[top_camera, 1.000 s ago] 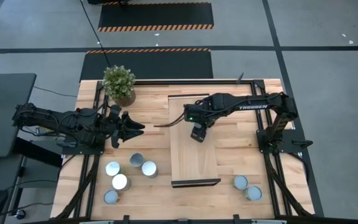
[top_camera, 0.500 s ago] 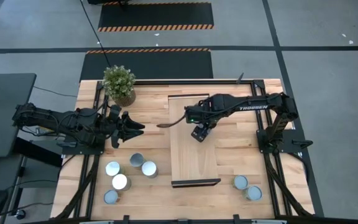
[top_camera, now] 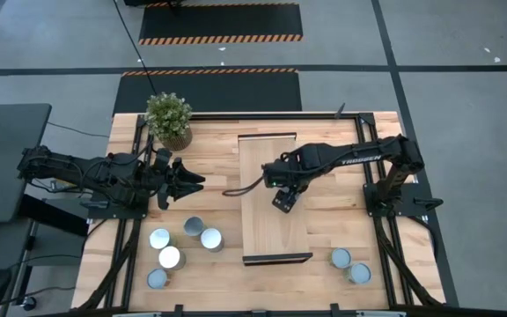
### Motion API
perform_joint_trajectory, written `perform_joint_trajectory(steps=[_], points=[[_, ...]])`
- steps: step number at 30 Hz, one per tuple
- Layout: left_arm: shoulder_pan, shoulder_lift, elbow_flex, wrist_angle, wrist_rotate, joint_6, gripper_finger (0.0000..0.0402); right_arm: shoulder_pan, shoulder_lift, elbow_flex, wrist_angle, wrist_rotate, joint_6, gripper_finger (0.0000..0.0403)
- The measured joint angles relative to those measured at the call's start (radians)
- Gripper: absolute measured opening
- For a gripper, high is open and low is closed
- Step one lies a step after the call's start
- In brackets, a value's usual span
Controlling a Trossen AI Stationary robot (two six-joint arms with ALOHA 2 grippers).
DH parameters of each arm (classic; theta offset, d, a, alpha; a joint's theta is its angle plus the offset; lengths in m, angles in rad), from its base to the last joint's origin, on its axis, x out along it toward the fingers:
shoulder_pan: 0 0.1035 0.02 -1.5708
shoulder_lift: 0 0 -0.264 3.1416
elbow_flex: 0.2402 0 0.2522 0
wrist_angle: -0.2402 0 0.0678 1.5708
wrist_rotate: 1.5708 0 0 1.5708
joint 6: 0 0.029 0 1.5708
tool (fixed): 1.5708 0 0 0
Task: Pick and place cans onto a shelf
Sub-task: Put the green tuna can on the shelf
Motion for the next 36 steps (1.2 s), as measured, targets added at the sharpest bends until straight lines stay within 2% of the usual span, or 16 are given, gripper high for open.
perform_joint_trajectory(steps=[8, 16, 28, 36], points=[[0.000, 0.000, 0.000, 0.000, 0.000, 0.001, 0.0181, 0.072, 0.001, -0.001, 0.005, 0.009, 0.049, 0.0316], [0.000, 0.000, 0.000, 0.000, 0.000, 0.001, 0.0181, 0.083, 0.002, -0.002, 0.012, 0.022, 0.048, 0.0319], [0.000, 0.000, 0.000, 0.000, 0.000, 0.001, 0.0181, 0.082, 0.004, -0.003, 0.025, 0.025, 0.014, 0.0387], [0.000, 0.000, 0.000, 0.000, 0.000, 0.002, 0.0181, 0.052, 0.004, -0.003, 0.020, 0.000, -0.015, 0.0396]])
